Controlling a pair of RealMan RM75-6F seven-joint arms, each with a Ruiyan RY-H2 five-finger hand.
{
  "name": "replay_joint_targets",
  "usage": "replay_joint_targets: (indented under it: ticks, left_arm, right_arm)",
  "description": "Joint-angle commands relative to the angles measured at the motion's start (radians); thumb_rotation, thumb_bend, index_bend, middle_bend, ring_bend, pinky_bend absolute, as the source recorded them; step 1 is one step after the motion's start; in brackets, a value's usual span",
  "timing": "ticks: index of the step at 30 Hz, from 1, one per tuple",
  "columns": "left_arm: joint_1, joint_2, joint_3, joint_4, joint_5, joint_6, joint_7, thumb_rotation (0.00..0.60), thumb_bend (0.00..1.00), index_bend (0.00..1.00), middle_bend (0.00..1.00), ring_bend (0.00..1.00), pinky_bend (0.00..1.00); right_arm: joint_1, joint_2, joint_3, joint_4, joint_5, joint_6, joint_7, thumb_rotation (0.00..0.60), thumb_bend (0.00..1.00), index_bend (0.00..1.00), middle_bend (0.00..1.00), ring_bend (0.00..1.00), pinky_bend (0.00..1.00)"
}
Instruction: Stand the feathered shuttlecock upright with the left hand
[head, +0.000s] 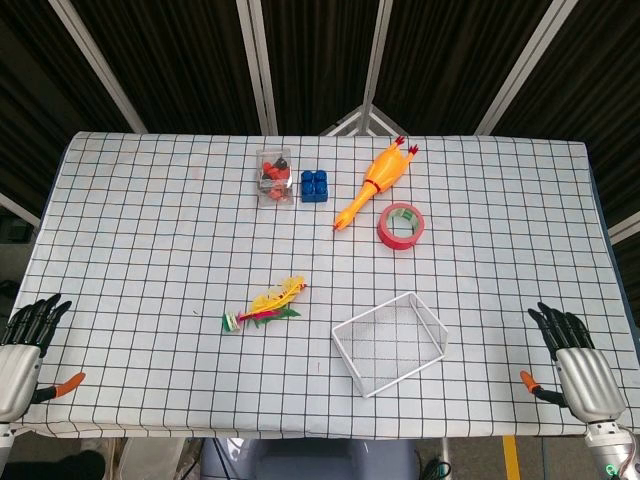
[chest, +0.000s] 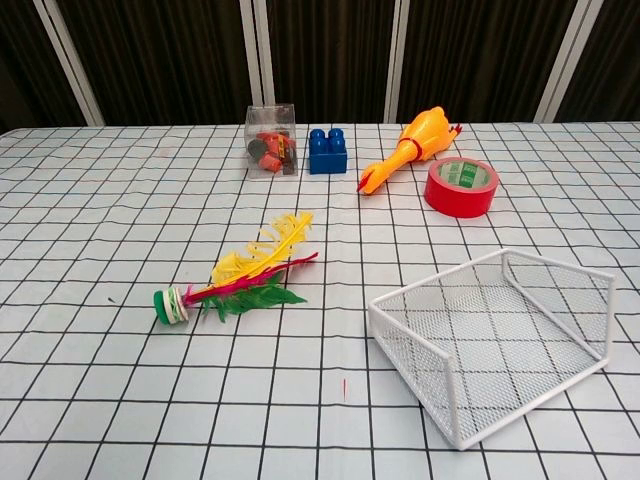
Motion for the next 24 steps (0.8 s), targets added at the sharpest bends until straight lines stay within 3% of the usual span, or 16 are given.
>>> replay_joint_targets:
  ticks: [1, 10, 15, 21, 24]
  left_arm:
    - [0.000, 0.000, 0.000, 0.000, 0.000, -0.001, 0.002, 0.600, 0.15, 0.02, 0.00, 0.00, 0.00]
    - [-0.006, -0.009, -0.001, -0.001, -0.004, -0.013, 0.020, 0.600, 0.15, 0.04, 0.00, 0.00, 0.00]
    - [-0.026, 0.000, -0.016, -0.055, -0.041, -0.055, 0.009, 0.600, 0.17, 0.08, 0.00, 0.00, 0.00]
    - [-0.099, 0.023, -0.082, -0.182, -0.149, -0.161, 0.067, 0.600, 0.29, 0.21, 0.00, 0.00, 0.00]
    - [-0.162, 0.020, -0.143, -0.261, -0.250, -0.235, 0.123, 0.600, 0.32, 0.25, 0.00, 0.00, 0.00]
  right_arm:
    - [0.000, 0.000, 0.000, 0.000, 0.000, 0.001, 0.000, 0.600, 0.34, 0.00, 0.00, 0.00, 0.00]
    - [0.000, -0.001, -0.002, -0.002, -0.005, 0.002, -0.001, 0.600, 0.34, 0.00, 0.00, 0.00, 0.00]
    - [0.003, -0.002, -0.002, -0.002, -0.001, -0.007, -0.004, 0.600, 0.34, 0.00, 0.00, 0.00, 0.00]
    - [0.003, -0.001, -0.001, -0.005, 0.001, -0.007, 0.003, 0.600, 0.34, 0.00, 0.00, 0.00, 0.00]
    - [0.004, 0.000, -0.002, -0.006, 0.000, -0.010, 0.006, 0.600, 0.34, 0.00, 0.00, 0.00, 0.00]
